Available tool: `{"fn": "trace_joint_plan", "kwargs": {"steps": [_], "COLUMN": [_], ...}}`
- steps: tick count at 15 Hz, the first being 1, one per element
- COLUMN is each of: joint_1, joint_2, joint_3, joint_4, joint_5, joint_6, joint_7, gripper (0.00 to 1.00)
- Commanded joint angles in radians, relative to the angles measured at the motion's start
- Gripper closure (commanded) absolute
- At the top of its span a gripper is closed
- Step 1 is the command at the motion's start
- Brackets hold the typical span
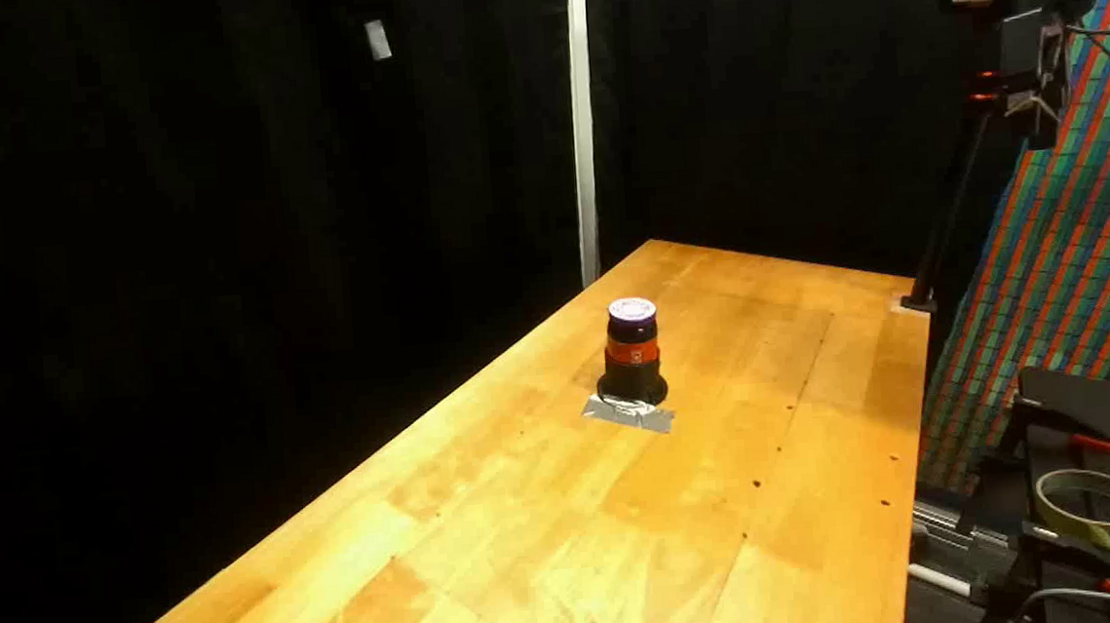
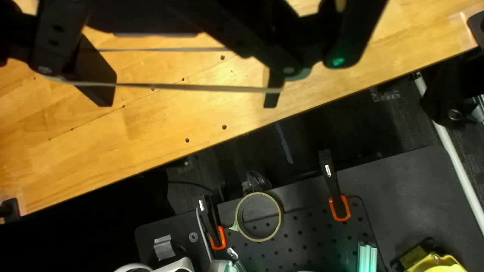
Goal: Put the rubber band around the jar.
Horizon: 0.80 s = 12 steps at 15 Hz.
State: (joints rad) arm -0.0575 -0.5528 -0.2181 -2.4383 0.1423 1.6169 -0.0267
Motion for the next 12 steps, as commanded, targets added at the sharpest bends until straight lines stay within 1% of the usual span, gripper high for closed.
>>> {"fn": "trace_joint_plan", "kwargs": {"steps": [1, 4, 5, 7, 10, 12], "joint_1": [-0.032, -0.032, -0.024, -0.006, 0.024, 0.041], "joint_2": [0.004, 0.003, 0.020, 0.069, 0.180, 0.273], "joint_3": [0.027, 0.026, 0.056, 0.132, 0.266, 0.343], "joint_4": [0.004, 0.010, 0.032, 0.074, 0.159, 0.226], "joint_5": [0.011, 0.011, 0.001, -0.009, -0.050, -0.105], "joint_6": [-0.002, -0.002, -0.002, 0.040, 0.151, 0.234], "joint_7": [-0.013, -0.013, 0.017, 0.095, 0.229, 0.317], "gripper": [0.00, 0.00, 0.00, 0.00, 0.00, 0.00]}}
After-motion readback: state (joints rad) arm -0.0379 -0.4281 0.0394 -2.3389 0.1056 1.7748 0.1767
